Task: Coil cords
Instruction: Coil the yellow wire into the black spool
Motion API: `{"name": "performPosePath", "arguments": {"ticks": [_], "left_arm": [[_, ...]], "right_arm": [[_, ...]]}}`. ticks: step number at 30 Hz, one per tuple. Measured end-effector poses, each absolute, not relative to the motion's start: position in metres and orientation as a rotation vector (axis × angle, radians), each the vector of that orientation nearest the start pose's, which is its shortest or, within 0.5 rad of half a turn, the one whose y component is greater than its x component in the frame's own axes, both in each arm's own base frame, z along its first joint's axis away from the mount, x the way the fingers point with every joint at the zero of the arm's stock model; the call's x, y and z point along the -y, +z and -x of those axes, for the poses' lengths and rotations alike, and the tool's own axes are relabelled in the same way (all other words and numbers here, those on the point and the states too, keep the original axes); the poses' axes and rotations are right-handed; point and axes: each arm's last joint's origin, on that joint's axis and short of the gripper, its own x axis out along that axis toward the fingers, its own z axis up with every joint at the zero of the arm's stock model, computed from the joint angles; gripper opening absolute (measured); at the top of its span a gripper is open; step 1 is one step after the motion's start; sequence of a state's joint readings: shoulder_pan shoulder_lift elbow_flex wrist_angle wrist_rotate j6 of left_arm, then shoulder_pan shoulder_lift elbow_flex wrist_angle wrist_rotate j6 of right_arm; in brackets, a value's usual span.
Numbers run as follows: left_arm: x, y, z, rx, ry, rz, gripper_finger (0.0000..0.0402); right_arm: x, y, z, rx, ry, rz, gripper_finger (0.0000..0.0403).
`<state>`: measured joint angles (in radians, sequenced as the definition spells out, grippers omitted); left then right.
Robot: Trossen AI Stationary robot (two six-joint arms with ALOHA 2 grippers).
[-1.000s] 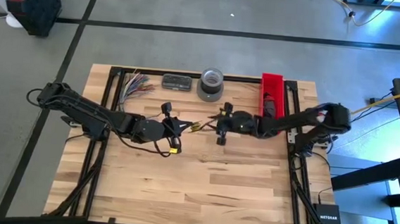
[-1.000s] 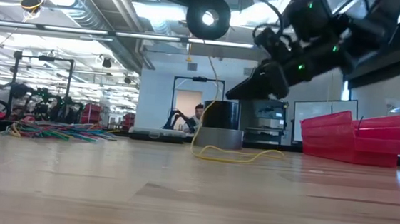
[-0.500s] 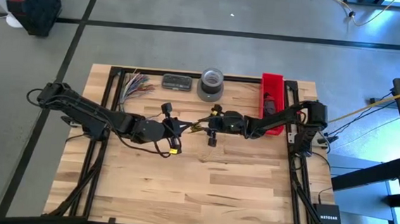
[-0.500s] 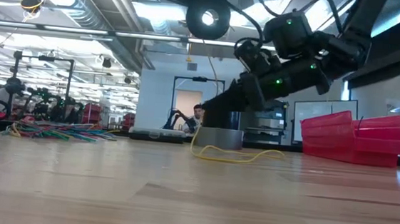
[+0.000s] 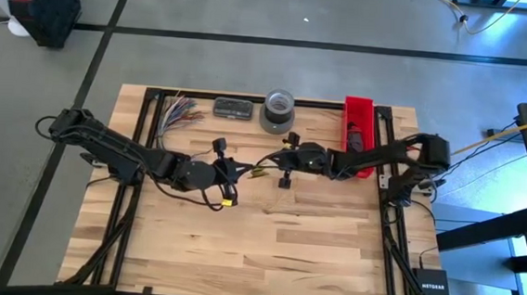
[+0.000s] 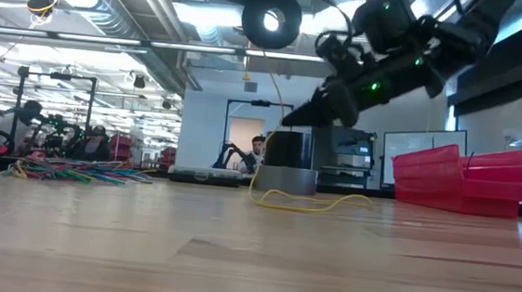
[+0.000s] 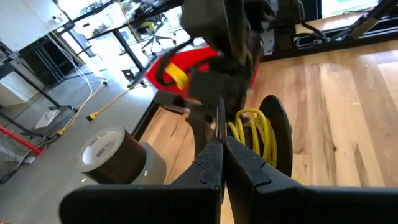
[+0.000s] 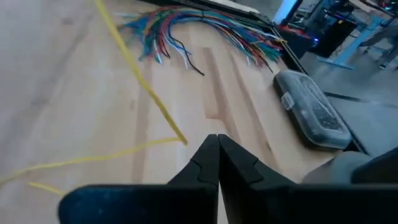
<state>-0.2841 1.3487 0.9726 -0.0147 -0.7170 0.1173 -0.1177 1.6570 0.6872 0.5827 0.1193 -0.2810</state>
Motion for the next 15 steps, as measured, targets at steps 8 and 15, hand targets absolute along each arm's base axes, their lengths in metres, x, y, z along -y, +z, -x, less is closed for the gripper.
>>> {"name": "performPosePath", "arguments": {"ticks": [8, 15], "left_arm": [[0.064, 0.293, -0.288, -0.37, 0.409, -0.299, 0.0], [0.064, 0.293, -0.288, -0.37, 0.41, -0.299, 0.0]], "right_arm": [[0.039, 0.155, -0.308, -0.56, -0.154, 0.15, 0.0054], [0.038, 0.134, -0.326, -0.427, -0.061, 0.13, 0.0121]]}}
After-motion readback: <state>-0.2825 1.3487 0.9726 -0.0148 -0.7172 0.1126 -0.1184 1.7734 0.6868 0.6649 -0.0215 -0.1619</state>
